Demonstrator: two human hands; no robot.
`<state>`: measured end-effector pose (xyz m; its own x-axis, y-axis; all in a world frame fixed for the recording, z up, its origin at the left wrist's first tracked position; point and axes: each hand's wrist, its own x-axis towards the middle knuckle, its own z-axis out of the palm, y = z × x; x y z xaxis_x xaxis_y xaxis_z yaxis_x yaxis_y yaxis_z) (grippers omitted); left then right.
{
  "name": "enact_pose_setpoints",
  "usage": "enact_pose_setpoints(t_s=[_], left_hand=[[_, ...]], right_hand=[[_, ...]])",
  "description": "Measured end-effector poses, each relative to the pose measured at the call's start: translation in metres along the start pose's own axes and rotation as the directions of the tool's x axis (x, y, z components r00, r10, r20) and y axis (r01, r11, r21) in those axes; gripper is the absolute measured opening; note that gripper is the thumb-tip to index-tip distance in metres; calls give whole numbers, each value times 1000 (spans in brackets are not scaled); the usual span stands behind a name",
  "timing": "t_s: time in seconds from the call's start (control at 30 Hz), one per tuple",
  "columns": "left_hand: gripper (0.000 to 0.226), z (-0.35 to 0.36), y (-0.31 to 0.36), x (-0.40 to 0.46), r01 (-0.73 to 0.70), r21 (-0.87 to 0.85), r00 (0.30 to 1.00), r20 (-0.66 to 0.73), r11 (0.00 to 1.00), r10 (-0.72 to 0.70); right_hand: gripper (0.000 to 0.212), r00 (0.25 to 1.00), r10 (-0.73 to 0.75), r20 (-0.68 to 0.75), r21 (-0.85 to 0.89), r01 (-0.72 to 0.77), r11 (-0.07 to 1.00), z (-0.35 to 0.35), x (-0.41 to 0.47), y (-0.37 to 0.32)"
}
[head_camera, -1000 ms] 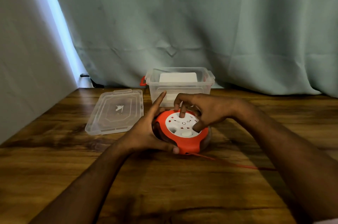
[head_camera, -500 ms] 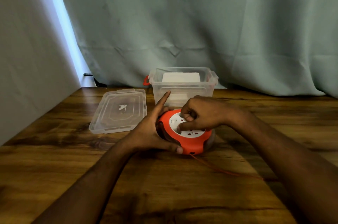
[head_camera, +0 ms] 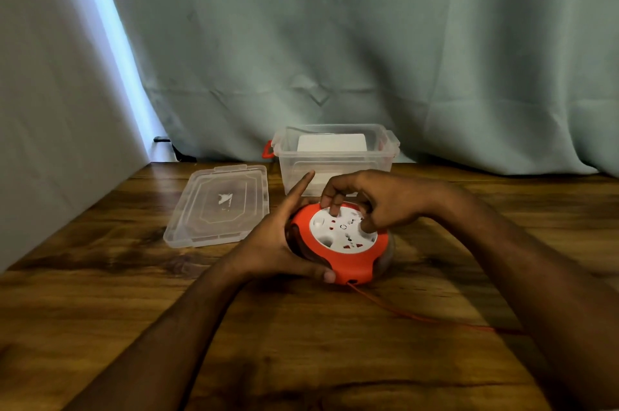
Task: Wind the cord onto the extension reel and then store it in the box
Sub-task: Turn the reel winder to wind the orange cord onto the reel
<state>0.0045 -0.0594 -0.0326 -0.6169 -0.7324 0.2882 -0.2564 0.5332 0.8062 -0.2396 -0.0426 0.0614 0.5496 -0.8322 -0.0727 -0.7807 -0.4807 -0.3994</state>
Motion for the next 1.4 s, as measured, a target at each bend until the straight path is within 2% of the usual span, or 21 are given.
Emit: enact_pose_setpoints(t_s=[0.23, 0.47, 0.7, 0.8, 0.93, 1.03, 1.2, 1.4], left_hand=[[148, 0, 0, 0, 6, -7, 1000, 2, 1000, -6], [153, 1, 0, 1, 13, 3, 1000, -8, 1000, -13], [152, 1, 0, 1, 3, 3, 1000, 12, 1000, -3], [150, 1, 0, 1, 1, 4, 1000, 17, 1000, -1], [150, 2, 0, 1, -2, -4, 1000, 3, 1000, 2], [150, 2, 0, 2, 8, -10, 1000, -2, 1000, -8], [149, 1, 1, 1, 11, 1, 1000, -3, 1000, -11], [148, 1, -1, 0, 19, 3, 1000, -4, 1000, -19]], right_hand=[[75, 1000, 9, 9, -34, -9, 999, -1, -1, 3], [44, 998, 22, -53, -197, -32, 980, 3, 1, -5], [46, 991, 37, -132, -265, -71, 962, 11, 4, -12], [42, 992, 29, -120, -251, -58, 966, 12, 5, -14], [23, 989, -21, -145, -153, -1, 988, 5, 1, -13], [46, 992, -46, -117, -91, 35, 995, -2, -1, -9], [87, 1000, 30, -4, -84, -30, 996, -3, 0, 2], [94, 1000, 23, -11, -78, -24, 997, 1, 1, 4]])
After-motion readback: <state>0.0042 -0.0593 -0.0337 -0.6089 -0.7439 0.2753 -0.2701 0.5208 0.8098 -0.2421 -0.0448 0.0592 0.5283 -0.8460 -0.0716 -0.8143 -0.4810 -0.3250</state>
